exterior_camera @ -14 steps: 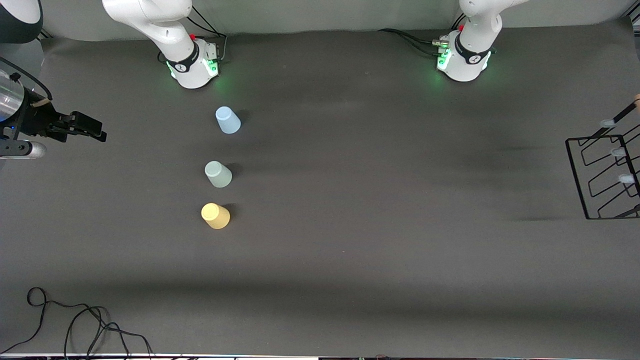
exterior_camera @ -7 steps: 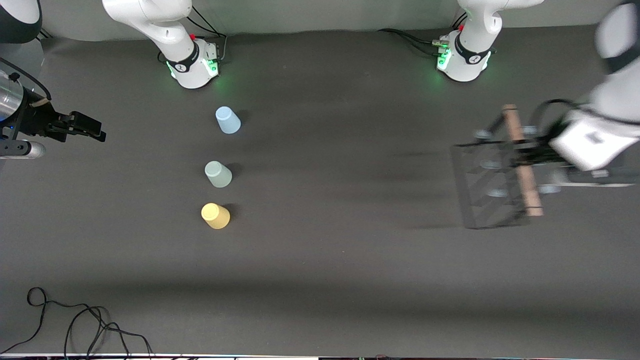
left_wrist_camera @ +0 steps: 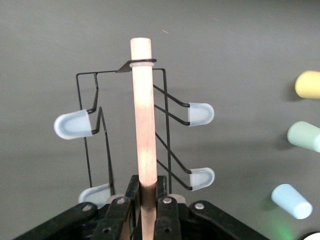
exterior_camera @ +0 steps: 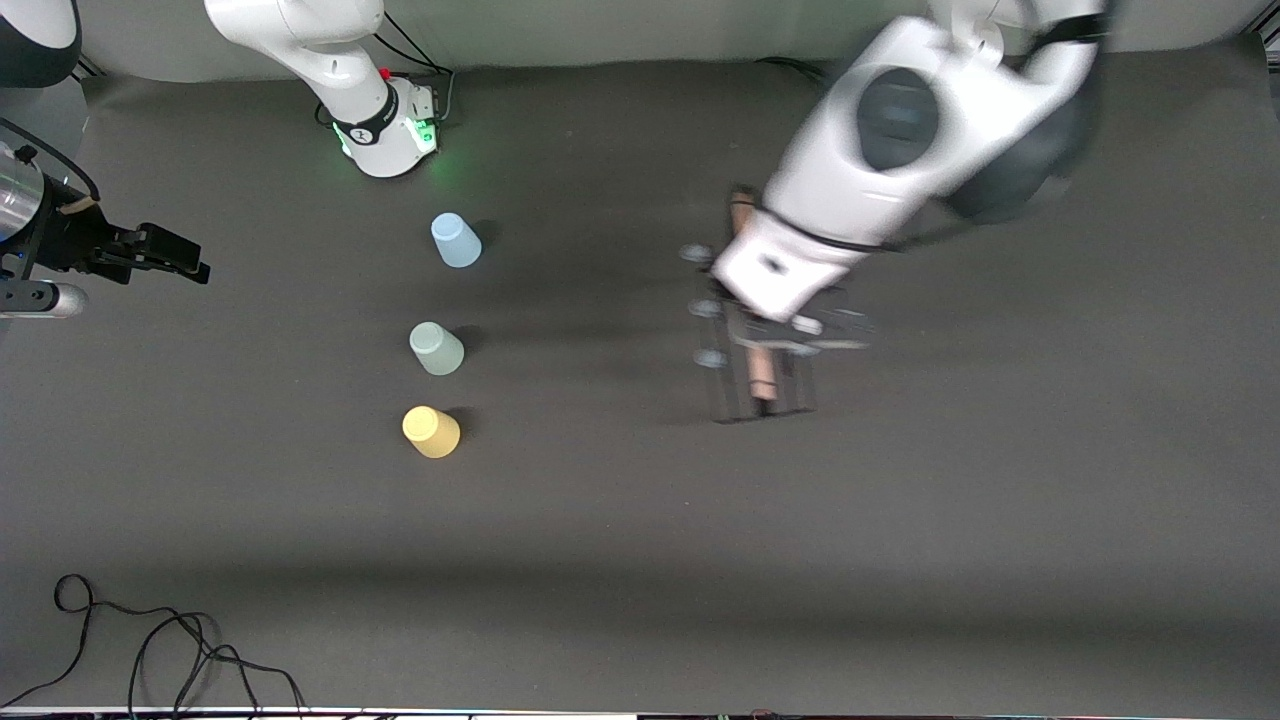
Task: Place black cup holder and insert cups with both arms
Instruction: 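Lower the wire rack onto the table beside the cups with the left gripper, then open the left gripper off the rack while the right gripper reaches forward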
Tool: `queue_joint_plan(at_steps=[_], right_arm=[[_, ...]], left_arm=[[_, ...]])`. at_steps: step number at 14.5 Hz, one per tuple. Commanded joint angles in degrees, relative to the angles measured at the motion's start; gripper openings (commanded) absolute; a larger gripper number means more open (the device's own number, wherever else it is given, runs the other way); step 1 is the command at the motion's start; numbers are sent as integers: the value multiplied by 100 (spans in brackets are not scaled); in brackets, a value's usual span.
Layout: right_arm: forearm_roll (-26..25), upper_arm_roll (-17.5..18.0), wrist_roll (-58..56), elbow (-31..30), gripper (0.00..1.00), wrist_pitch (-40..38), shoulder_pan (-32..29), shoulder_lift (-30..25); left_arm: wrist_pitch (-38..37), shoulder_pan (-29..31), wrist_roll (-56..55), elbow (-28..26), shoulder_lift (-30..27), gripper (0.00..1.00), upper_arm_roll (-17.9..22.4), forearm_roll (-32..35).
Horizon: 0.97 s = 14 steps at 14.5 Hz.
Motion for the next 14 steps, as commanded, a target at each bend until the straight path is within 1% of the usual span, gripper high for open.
queue_joint_plan(at_steps=[1,3,5,8,11,14], right_arm=[[-5,-38,6,-27,100,-11,10,-67],[-5,-38,6,-27,100,-38,10,-67],[-5,-38,6,-27,100,-38,10,-67],[-5,-38,6,-27,100,-38,10,-67],[-5,-38,33,-36,100,-38,19,-76],[12,-38,129,-45,100,6,19,-85]], left_arm=[[53,-829,-1088,572,464,0,105,397],[150,-1261,-1731,809,789,0,105,635],[264,-1508,-2031,941,1053,0,105,714],[660,-1693,-2120,933,1352,0,113,864],[976,-1711,-2129,889,1624,0,105,1118],[1301,-1755,-2129,863,1827,0,105,1172]])
